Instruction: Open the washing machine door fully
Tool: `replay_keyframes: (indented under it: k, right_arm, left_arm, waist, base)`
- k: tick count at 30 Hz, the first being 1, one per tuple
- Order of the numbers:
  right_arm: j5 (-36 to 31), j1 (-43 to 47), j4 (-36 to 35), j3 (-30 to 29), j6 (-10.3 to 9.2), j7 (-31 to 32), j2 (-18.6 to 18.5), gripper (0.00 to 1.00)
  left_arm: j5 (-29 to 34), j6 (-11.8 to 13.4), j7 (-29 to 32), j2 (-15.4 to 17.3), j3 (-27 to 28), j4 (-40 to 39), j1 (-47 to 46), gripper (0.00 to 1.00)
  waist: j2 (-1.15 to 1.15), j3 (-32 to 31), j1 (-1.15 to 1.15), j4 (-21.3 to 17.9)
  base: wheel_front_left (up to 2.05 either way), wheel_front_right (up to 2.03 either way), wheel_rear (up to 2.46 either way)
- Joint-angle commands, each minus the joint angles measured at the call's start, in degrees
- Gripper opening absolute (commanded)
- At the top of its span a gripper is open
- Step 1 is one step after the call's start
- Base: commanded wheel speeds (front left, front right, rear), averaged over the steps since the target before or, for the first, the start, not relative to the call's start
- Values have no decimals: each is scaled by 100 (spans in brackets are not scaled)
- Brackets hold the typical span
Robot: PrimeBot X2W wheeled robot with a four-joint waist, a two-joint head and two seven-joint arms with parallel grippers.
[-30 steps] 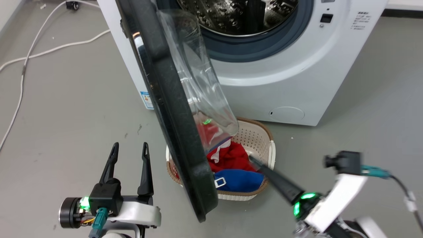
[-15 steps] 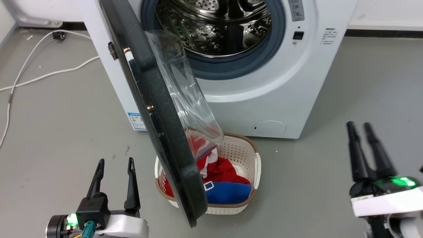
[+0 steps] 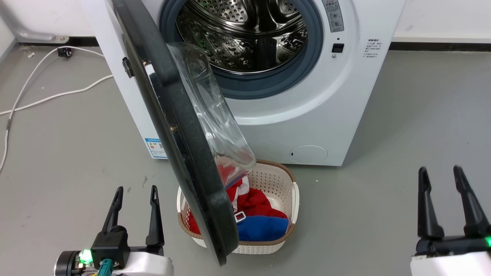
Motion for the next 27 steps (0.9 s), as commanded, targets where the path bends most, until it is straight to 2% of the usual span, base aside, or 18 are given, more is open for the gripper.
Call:
replay_keyframes:
  k: [1, 8, 12, 25, 26, 27]
  right_arm:
    - [-128, 85, 22, -8, -1, -11, 22, 100]
    - [-298, 346, 332, -18, -1, -11, 86, 100]
    - [-148, 450, 521, -54, -1, -11, 87, 100]
    - [-254, 575, 741, 15, -1, -12, 87, 100]
    - [-243, 574, 741, 17, -1, -12, 87, 100]
    - [-234, 573, 738, 20, -1, -12, 87, 100]
  left_arm:
    - [12, -15, -16, 7, -6, -15, 38, 100]
    - [1, -27, -16, 1, -49, 8, 75, 100]
    - [-9, -41, -16, -4, -74, 32, 82, 100]
    - [-29, 14, -16, -13, -63, 68, 112, 100]
    - [-3, 50, -16, -14, -43, 40, 108, 38]
    - [9, 78, -16, -11, -10, -13, 95, 10]
  waist:
    - [0, -4, 0, 4]
    - [0, -34, 0, 20]
    - [0, -54, 0, 45]
    - [0, -90, 0, 54]
    - [0, -96, 0, 50]
    - [0, -103, 0, 45]
  base:
    - [0, 0, 0]
    - [0, 0, 0]
    - [0, 0, 0]
    - [0, 0, 0]
    - [0, 0, 0]
    - [0, 0, 0]
